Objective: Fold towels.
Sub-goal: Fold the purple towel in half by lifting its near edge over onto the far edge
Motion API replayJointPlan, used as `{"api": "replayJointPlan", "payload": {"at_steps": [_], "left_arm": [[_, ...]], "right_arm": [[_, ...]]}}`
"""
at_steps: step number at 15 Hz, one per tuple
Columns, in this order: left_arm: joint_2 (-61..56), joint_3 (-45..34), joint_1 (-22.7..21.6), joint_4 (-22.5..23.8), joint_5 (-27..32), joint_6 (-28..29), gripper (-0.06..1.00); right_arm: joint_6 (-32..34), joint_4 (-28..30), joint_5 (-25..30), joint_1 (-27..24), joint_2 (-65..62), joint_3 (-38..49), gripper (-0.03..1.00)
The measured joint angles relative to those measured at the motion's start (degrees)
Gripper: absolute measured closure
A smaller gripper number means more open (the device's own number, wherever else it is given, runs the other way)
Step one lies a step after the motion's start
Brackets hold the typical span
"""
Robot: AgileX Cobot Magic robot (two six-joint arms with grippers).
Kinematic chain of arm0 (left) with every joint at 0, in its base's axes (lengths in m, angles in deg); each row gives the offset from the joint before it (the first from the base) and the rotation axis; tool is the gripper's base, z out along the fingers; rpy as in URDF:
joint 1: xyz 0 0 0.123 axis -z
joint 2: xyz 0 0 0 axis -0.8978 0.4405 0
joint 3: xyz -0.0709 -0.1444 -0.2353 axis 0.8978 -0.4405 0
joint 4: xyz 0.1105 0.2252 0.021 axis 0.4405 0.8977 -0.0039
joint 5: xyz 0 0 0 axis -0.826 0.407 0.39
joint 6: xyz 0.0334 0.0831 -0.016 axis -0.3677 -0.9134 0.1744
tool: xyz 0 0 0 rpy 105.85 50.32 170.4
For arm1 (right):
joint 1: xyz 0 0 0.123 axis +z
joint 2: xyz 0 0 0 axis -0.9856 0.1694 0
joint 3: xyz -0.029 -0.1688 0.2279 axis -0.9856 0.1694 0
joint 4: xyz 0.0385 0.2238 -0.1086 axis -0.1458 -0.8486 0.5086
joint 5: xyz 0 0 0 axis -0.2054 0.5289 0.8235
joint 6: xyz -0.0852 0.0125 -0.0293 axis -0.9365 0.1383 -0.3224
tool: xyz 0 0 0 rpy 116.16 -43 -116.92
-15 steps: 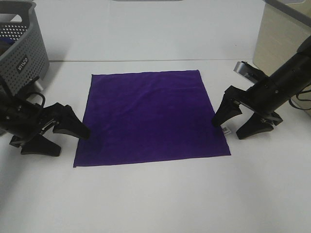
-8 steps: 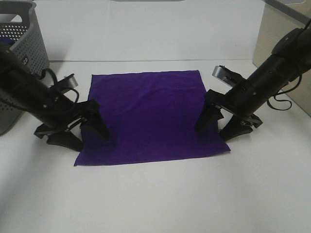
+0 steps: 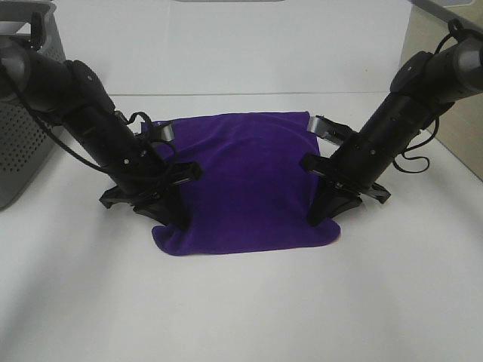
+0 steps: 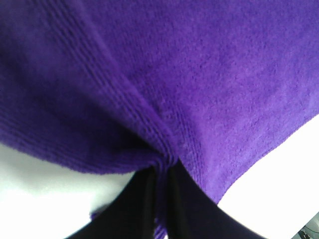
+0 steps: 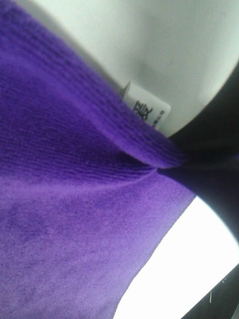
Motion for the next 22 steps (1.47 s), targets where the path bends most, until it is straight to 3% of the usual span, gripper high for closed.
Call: {"api": "replayJointPlan", "payload": {"at_steps": [4,7,9,12,16,22], "left_arm": [[-0.5,0.1,0.1,1.5,1.3,-2.1,0.94],[-3.4,-0.5,0.5,7.4,3.4,-2.3,0.94],[-10.5,-0.5,0.5,8.7,7.7,0.5,0.94],[-14.2,0.3,0.5,11.5,7.3,3.7,0.94],[-13.5,8.1,0.5,17.1,1.6,6.1,0.94],[0.3,25.6,-0.9,20.9,1.2,7.4,0.94]], "right_arm": [[0.0,0.3,0.1,0.1,-1.0,0.1,0.94],[1.2,1.4,-1.5,0.3,-6.0,1.0,0.94],[1.4,0.5,-1.8,0.6,-15.7,1.0,0.94],[2.8,0.1,-2.2,0.7,-19.2,-0.3,0.94],[3.1,3.0,-2.5,0.7,-13.1,-13.6,0.94],[9.2,8.3,-2.6,0.7,2.1,-35.0,0.94]]}}
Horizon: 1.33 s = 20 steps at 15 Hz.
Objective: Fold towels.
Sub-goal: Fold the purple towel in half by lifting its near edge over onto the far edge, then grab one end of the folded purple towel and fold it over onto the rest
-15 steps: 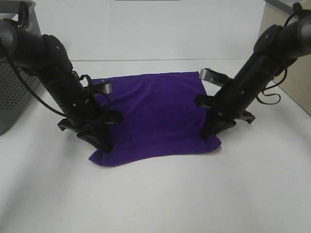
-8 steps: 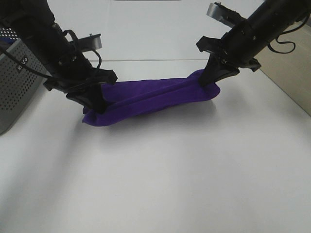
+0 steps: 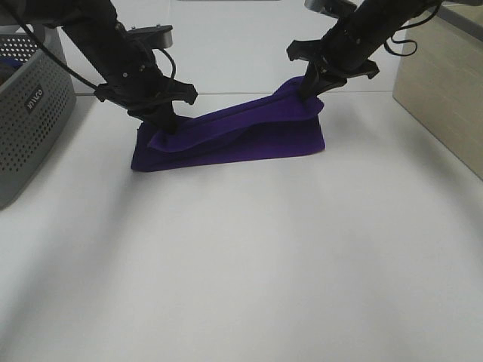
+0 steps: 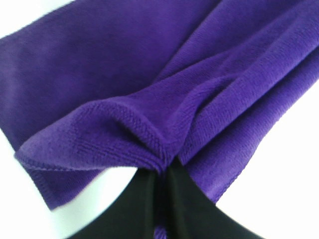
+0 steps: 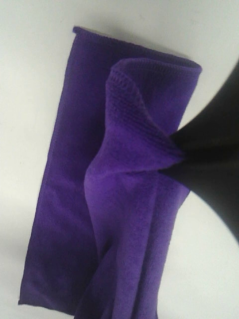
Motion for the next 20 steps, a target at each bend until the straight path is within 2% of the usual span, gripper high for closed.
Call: {"api": "replayJointPlan", "payload": {"at_steps": [3,7,12,14,15,17,18,20], "left_arm": [[5.6,6.0,-2.7,-0.4,-1.1,0.2,0.94],[9.7,10.7,-3.3,-0.5,-1.4,0.2,0.93],[12.3,13.9,-4.0,0.2,-1.5,0.2,0.80],[12.4,14.0,-4.5,1.4,-1.3,0.2,0.68],[12.4,14.0,-4.5,1.4,-1.3,0.2,0.58],[12.4,14.0,-4.5,1.4,-0.6,0.2,0.31],[12.4,14.6,-4.5,1.4,1.0,0.5,0.23],[12.4,16.6,-4.5,2.2,5.8,2.0,0.18]], "right_arm": [[0.9,-0.3,-0.2,0.3,5.1,-3.4,0.94],[1.3,-0.4,-2.1,0.5,7.3,-4.5,0.94],[2.8,3.5,-4.8,0.2,10.0,-4.8,0.94],[2.8,7.0,-5.8,-0.1,10.3,-4.8,0.78],[2.8,7.7,-6.5,-0.1,10.3,-4.8,0.62],[2.8,8.1,-6.7,-0.1,10.3,-4.9,0.33],[2.8,8.1,-6.4,-0.1,10.2,-4.9,0.25],[2.8,8.8,-4.0,-0.1,9.1,-4.9,0.20]]}}
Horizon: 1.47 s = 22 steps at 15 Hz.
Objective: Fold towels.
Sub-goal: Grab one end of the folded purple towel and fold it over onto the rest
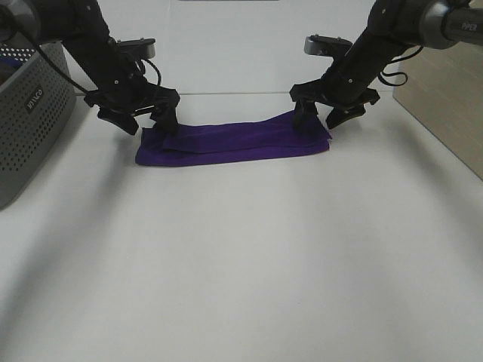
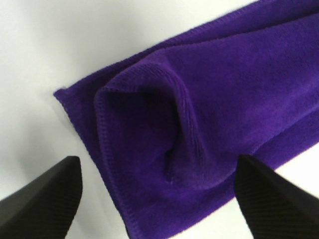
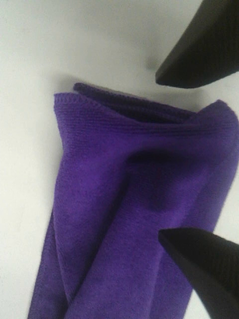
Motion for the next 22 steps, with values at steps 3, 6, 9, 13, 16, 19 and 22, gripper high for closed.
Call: {"api": "replayJointPlan", "payload": {"at_steps": [3,6,9,13,16,19,22], "left_arm": [[0.0,4.2,-0.3,1.2,6.8,0.8,0.17],[0.4,4.6,-2.8,-0.7,8.7,0.8,0.17],[2.8,4.6,-5.7,-4.9,9.6,-0.6,0.17],[5.7,4.7,-6.0,-8.9,9.7,-1.9,0.17],[7.4,5.8,-6.0,-14.0,9.7,-2.6,0.17],[8.7,6.0,-5.4,-20.0,9.6,-3.8,0.21],[9.6,6.0,-4.9,-21.5,9.6,-4.2,0.38]], "right_arm": [[0.2,3.0,3.7,0.0,-5.4,0.0,0.19],[4.4,8.1,10.7,0.0,-10.7,0.0,0.19],[7.1,12.0,17.3,0.0,-13.2,0.0,0.19],[7.4,12.3,18.0,0.0,-15.0,0.0,0.19],[8.0,12.3,18.0,0.0,-15.4,0.0,0.19],[8.3,12.3,18.0,0.0,-15.4,0.0,0.19],[8.3,12.3,18.0,0.0,-15.5,0.0,0.19]]}}
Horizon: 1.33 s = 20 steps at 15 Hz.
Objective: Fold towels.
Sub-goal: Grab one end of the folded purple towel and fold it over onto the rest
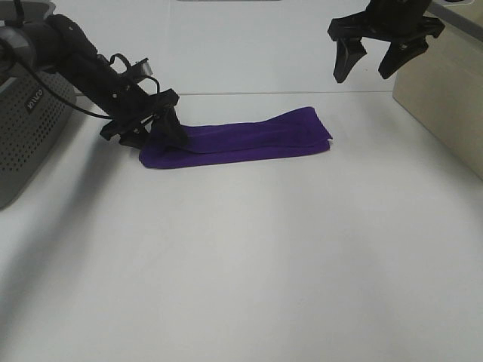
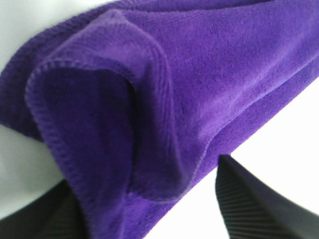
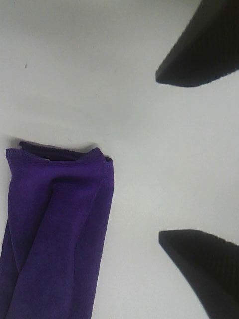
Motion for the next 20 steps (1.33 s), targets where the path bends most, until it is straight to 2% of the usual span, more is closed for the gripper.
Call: {"api": "replayJointPlan", "payload": {"at_steps": [2,5,8,11,13,15,20], "left_arm": [[0.5,0.0,0.0,-0.3,0.0,-0.4,0.56],[1.0,0.0,0.1,-0.2,0.0,-3.3,0.90],[1.8,3.3,-0.1,1.7,2.1,-4.6,0.92],[1.7,8.5,-2.8,7.2,2.3,-3.8,0.92],[-0.8,8.9,-3.7,9.7,2.2,-3.7,0.93],[-3.5,9.2,-2.6,10.1,2.2,-3.7,0.93],[-4.9,9.4,5.1,10.1,2.2,-3.8,0.93]], "right_arm": [[0.0,0.0,0.0,0.0,0.0,0.0,0.19],[0.0,0.0,0.0,0.0,0.0,0.0,0.19],[0.1,0.0,0.0,0.0,-0.1,0.0,0.19],[0.6,0.0,0.0,0.0,-0.3,0.0,0.19],[0.6,0.0,0.0,0.0,-1.4,0.0,0.19],[1.0,0.0,0.1,0.0,-3.4,0.0,0.19],[2.2,-1.2,0.1,0.0,-9.6,0.0,0.19]]}}
